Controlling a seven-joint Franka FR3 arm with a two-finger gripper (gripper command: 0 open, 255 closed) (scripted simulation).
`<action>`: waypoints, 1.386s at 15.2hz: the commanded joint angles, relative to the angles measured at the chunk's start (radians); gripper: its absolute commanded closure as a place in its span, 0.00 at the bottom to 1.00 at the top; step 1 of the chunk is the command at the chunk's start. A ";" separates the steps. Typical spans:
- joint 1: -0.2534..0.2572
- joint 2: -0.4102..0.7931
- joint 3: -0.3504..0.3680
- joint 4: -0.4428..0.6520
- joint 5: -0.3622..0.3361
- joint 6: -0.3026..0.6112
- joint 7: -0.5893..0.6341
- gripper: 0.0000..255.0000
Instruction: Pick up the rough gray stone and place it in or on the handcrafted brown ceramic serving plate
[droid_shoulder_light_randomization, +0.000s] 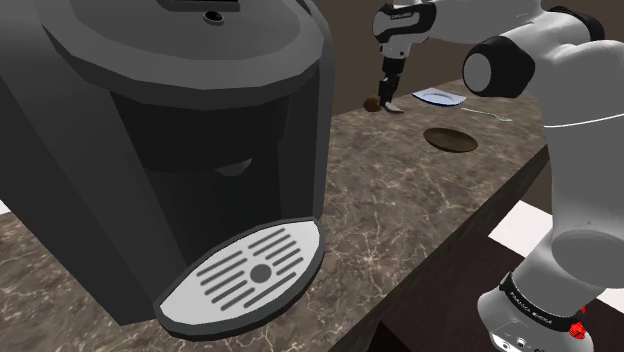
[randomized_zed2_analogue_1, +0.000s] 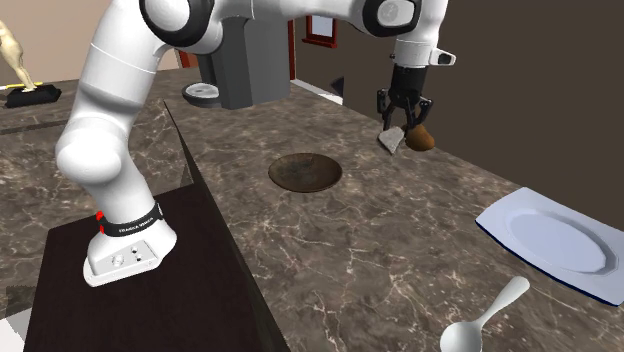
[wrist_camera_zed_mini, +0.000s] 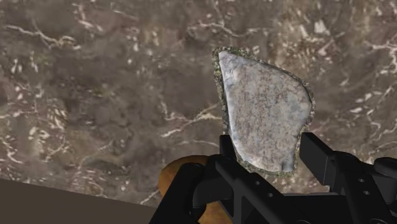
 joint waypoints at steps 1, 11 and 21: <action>-0.005 0.002 0.000 0.032 -0.001 -0.030 0.004 1.00; -0.008 -0.039 -0.010 0.081 -0.014 -0.116 0.007 1.00; 0.145 -0.536 -0.074 -0.561 -0.238 0.078 0.030 1.00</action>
